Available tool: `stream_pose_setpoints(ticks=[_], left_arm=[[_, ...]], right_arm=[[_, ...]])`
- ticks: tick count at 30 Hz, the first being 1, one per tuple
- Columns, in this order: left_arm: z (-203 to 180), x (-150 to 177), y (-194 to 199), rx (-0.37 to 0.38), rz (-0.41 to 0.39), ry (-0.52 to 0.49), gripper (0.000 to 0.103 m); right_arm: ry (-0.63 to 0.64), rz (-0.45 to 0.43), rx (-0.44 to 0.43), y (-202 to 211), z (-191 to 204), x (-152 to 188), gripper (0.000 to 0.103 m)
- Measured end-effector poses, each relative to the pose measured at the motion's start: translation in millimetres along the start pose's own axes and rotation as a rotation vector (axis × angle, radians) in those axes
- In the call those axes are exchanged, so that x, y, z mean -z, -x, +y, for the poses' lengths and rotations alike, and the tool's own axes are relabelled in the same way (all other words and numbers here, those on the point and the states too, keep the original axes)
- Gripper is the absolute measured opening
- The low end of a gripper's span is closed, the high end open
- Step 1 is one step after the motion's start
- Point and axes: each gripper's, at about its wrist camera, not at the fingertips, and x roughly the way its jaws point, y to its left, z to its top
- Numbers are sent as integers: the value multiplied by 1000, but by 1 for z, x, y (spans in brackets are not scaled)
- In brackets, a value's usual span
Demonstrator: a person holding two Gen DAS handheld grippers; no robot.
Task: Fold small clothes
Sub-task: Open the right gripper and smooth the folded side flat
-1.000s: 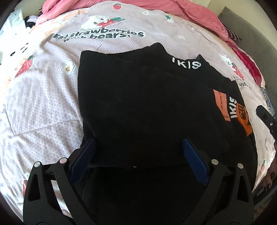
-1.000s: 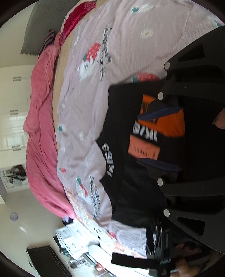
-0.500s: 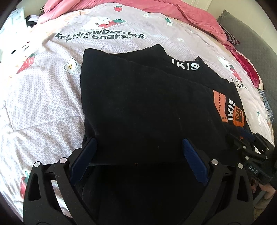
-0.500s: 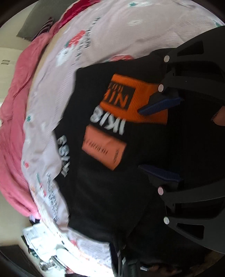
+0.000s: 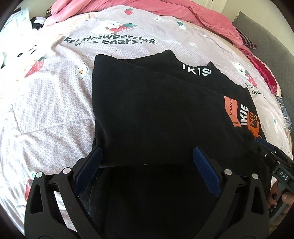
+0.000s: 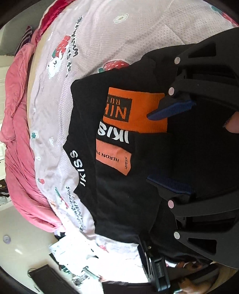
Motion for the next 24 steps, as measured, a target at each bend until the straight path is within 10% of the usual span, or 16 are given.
stream_pose_setpoints(ticks=[24], left_arm=[[5, 13, 80, 32, -116, 55, 93]], right_arm=[[-5, -73, -65, 41, 20, -9, 93]])
